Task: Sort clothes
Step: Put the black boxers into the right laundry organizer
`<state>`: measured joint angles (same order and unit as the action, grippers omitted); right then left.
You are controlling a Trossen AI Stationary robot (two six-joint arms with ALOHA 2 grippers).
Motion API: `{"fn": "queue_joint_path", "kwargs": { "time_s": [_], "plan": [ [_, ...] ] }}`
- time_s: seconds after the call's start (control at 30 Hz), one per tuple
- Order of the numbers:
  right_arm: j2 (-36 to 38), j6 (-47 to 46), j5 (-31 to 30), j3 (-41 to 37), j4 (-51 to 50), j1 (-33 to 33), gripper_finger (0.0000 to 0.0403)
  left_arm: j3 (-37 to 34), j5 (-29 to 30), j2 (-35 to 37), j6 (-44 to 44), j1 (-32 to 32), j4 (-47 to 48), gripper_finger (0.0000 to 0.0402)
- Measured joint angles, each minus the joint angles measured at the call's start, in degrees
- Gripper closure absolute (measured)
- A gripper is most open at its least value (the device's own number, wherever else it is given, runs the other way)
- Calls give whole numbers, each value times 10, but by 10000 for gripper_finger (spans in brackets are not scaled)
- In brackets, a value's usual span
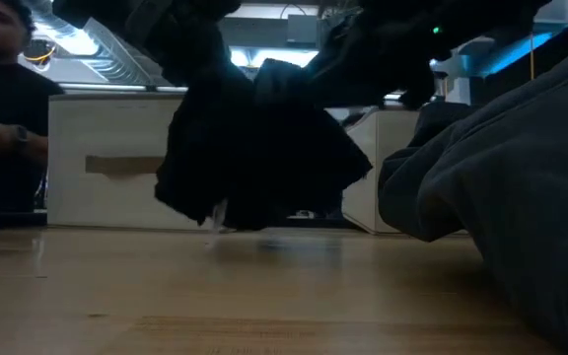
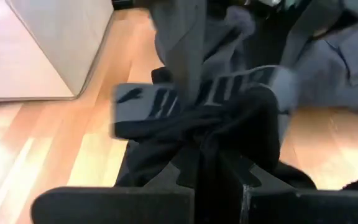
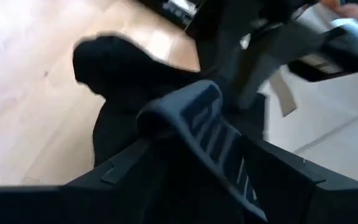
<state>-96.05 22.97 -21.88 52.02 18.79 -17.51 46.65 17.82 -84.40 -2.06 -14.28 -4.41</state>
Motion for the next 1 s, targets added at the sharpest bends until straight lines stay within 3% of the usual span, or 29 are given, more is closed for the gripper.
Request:
{"fn": "queue_joint_path", "kwargs": {
  "time_s": [0.2, 0.33, 0.5, 0.7, 0.83, 1.0],
  "plan": [
    [-40, -2, -3, 27, 11, 22, 157, 0, -11, 0, 15, -1, -26, 383],
    [-48, -16, 49, 38, 22, 39, 166, 0, -12, 0, 26, -1, -32, 382],
    [-53, -17, 91, 38, 41, 50, 230, 0, -13, 0, 40, -1, -43, 382],
    [-53, -16, 89, 38, 33, 52, 362, 0, -15, 1, 32, -1, -42, 382],
    [-53, -8, 89, 38, 26, 52, 373, 0, -15, 1, 29, -1, -41, 372],
    [-53, -7, 60, 38, 23, 51, 370, 0, -13, 1, 23, -1, -38, 304]
  ]
}}
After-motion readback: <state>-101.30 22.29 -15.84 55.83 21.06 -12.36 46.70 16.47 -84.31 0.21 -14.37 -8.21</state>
